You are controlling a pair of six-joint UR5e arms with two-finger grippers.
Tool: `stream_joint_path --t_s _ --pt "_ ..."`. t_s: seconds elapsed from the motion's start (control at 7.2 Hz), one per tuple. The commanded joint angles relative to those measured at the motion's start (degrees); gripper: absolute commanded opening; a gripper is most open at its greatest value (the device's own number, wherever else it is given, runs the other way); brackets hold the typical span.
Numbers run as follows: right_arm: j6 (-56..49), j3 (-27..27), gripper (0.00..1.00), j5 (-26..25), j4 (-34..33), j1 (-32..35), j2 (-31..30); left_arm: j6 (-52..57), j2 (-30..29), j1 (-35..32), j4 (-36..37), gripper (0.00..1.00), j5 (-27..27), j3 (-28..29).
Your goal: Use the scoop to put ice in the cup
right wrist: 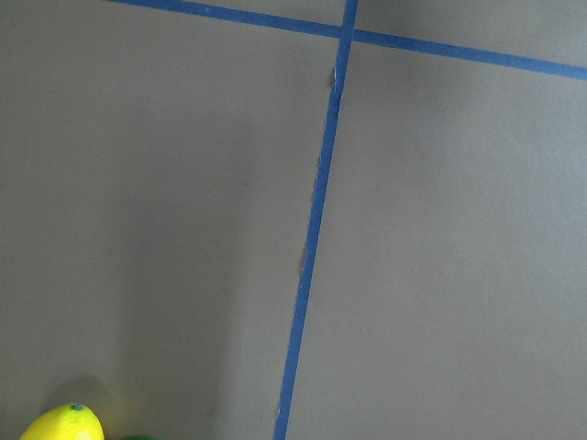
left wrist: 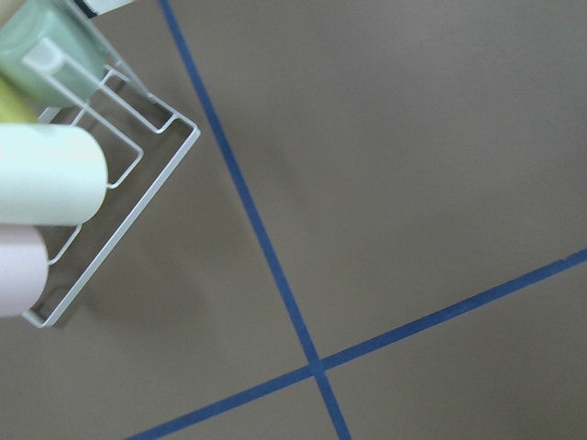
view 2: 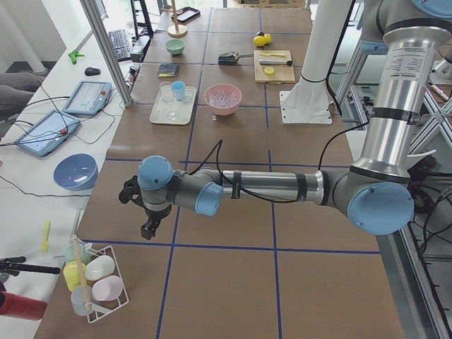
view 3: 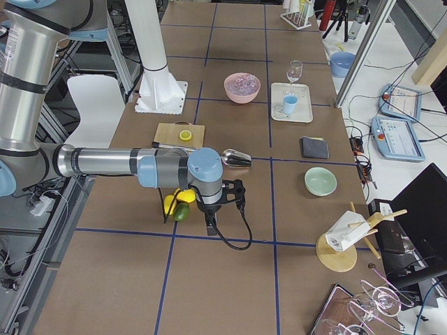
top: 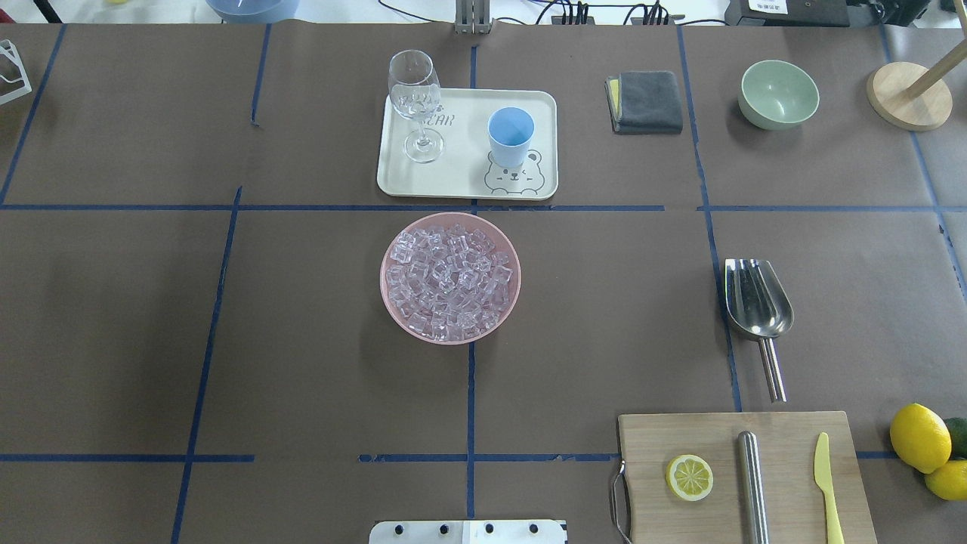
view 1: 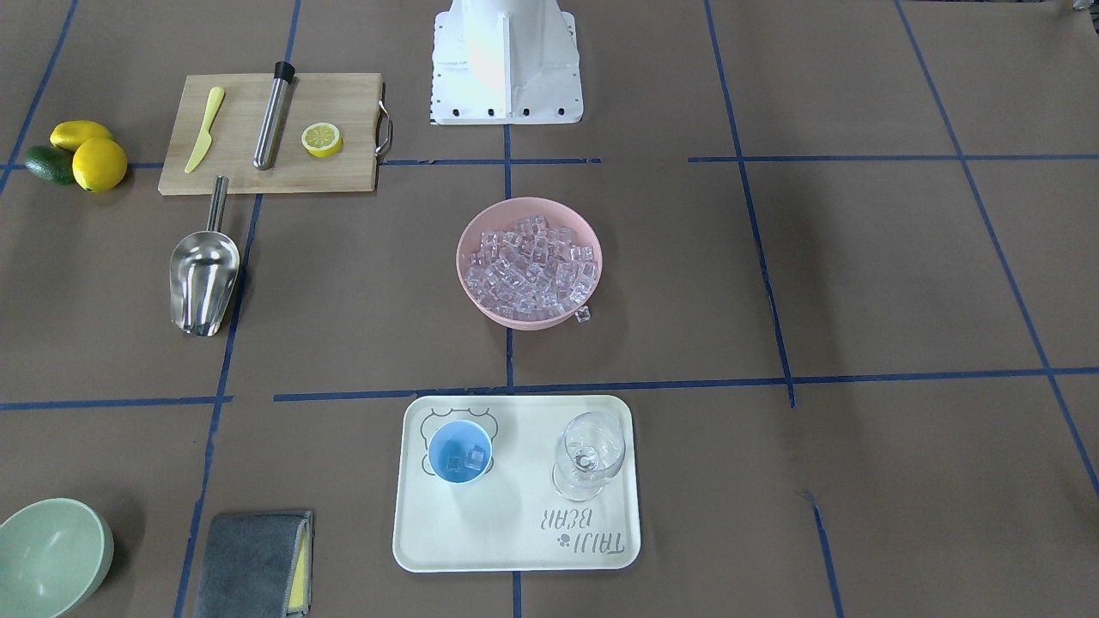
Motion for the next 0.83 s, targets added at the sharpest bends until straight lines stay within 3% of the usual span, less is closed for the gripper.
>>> stream_joint_path --t_s 0.0,0.14,0.42,0.69 --pt "0.0 -0.1 1.00 0.0 0.0 0.0 0.1 0.0 1.1 -1.6 7.4 1.00 0.2 -3.2" --pt "0.0 -0.1 1.00 0.0 0.0 0.0 0.1 0.0 1.4 -1.6 9.7 1.00 0.5 -5.8" --pt "0.1 -0.1 1.00 0.0 0.1 0.0 0.1 -0.4 8.1 -1.2 8.5 1.00 0.4 -9.2" --pt "0.3 -0.1 1.00 0.0 0.1 -0.1 0.2 -0.8 9.5 -1.2 8.1 1.00 0.4 -9.0"
